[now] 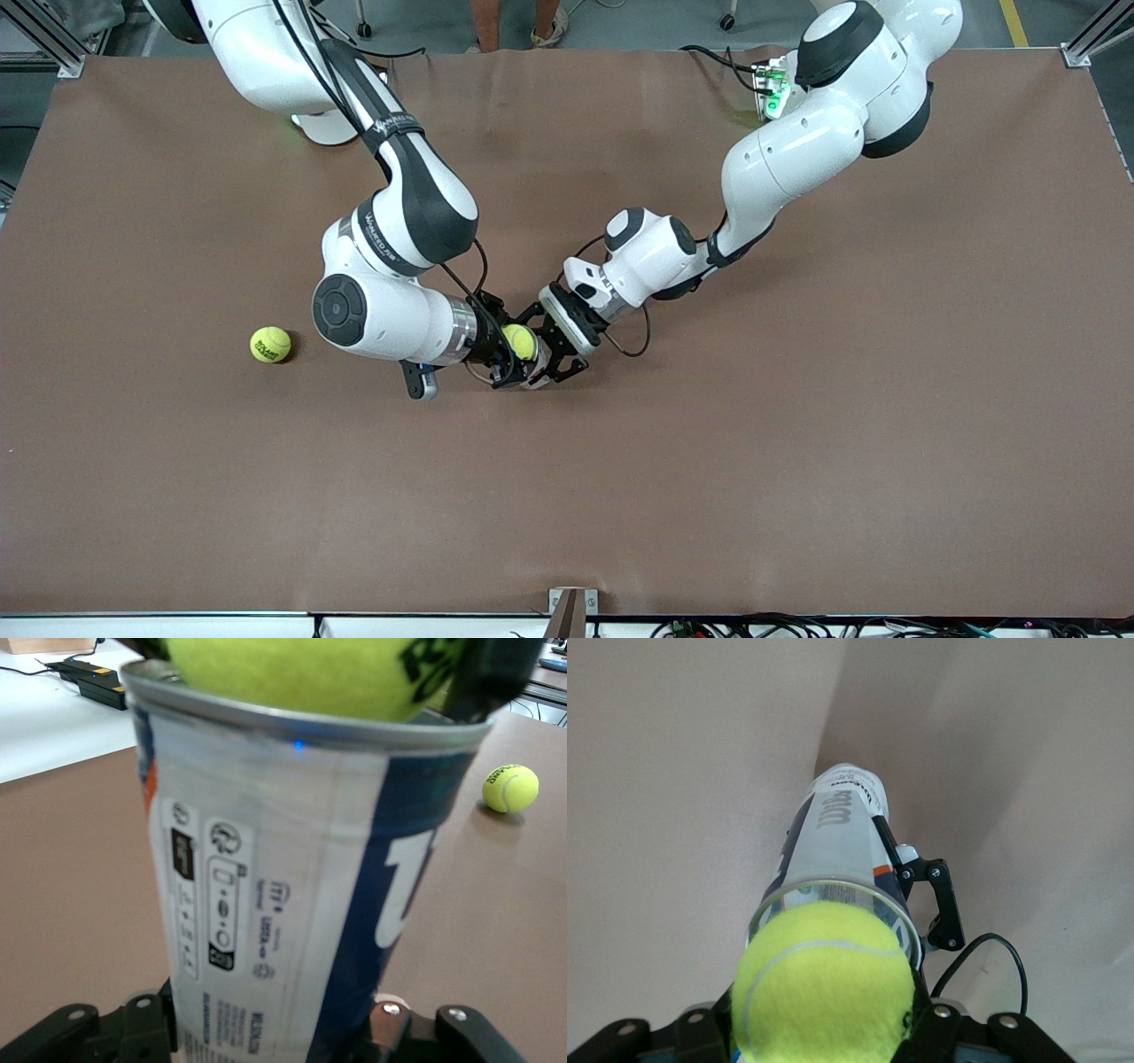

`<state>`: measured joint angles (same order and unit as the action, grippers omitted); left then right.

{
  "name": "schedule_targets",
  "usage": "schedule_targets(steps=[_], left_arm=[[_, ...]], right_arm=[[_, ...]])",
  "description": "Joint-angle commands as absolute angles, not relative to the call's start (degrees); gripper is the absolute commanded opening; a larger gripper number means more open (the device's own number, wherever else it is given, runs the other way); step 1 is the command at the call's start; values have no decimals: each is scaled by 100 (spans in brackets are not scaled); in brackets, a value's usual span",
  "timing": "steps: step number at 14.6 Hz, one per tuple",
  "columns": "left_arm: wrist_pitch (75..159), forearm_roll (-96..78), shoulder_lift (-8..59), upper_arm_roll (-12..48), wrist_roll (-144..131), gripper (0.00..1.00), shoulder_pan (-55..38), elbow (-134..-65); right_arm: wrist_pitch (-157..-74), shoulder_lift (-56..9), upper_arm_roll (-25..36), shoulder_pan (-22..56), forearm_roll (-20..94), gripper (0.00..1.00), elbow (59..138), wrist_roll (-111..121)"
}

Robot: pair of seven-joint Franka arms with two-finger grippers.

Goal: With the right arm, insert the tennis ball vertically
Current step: 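Bring the ball over the tube opening with the right gripper, then release the ball into the tube and raise the right gripper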

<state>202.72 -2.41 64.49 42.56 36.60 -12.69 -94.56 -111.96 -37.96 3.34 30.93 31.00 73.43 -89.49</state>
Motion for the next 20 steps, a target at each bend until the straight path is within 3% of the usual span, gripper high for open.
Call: schedule_targets(steps=[1,8,12,15,20], left_arm=[[20347,-246,6530,4315,3718,64,-1274,-9466],[20347,-246,6530,4307,3718,66,-1266,-9545],[20347,-246,6521,4307,3718,72,-1274,-9563],[20347,-246,6521,4307,3727,73,-1274,-9571],[20347,-246,6478,4307,3735,77,-1231,-9755]], right_arm=[[-11232,-3815,343,3068,3155,100,7348,-8921],[-11084,-3718,360,2734,3173,100,7313,-8370],[-10136,-3402,413,2243,3016,100,7356,-6965],[-9538,-3200,413,1943,2156,100,7417,-5875],[-9527,-2375,413,1443,1461,100,8558,-3968]])
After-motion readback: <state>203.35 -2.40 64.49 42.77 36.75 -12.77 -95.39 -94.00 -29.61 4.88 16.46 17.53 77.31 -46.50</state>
